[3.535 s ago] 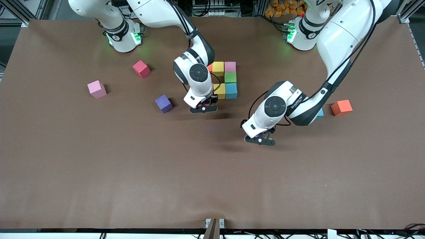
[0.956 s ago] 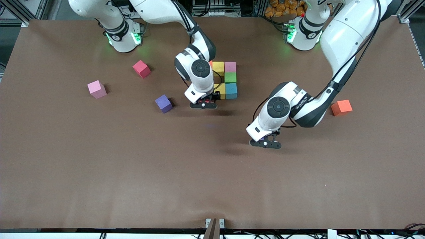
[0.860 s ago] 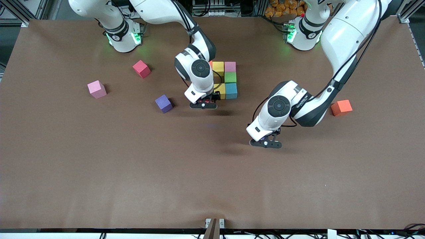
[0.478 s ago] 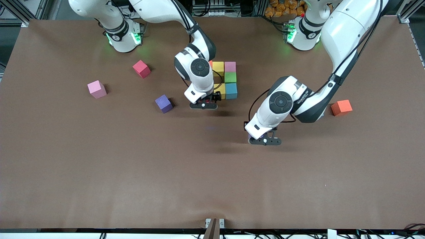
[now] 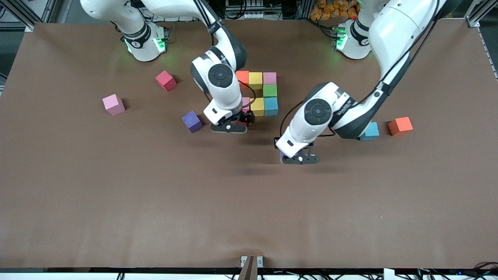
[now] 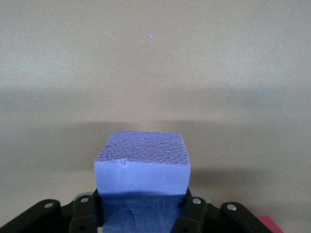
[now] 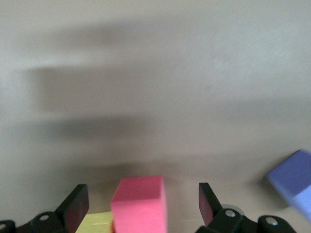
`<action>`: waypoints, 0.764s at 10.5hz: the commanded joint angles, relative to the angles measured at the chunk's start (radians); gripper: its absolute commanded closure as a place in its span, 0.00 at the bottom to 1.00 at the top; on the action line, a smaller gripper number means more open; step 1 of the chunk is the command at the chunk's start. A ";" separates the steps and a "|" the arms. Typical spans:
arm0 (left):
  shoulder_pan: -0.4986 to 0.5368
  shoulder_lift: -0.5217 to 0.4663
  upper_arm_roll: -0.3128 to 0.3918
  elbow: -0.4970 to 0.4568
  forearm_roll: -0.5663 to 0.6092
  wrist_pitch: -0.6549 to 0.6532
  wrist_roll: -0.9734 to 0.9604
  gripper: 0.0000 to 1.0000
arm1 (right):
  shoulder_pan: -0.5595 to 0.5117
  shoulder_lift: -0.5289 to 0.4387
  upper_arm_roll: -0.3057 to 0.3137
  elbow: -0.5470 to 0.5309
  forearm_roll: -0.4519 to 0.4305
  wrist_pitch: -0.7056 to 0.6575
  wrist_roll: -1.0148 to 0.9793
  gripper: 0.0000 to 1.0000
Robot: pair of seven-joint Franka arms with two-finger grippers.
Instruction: Form number 2 with 11 blocks
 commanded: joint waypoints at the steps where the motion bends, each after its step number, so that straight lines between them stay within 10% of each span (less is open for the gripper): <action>1: -0.078 0.043 0.026 0.062 -0.015 -0.020 -0.073 0.71 | -0.006 -0.018 -0.087 0.024 0.001 -0.088 -0.137 0.00; 8: -0.475 0.160 0.334 0.276 -0.116 -0.026 -0.309 0.72 | -0.238 -0.007 -0.127 0.071 0.010 -0.104 -0.422 0.00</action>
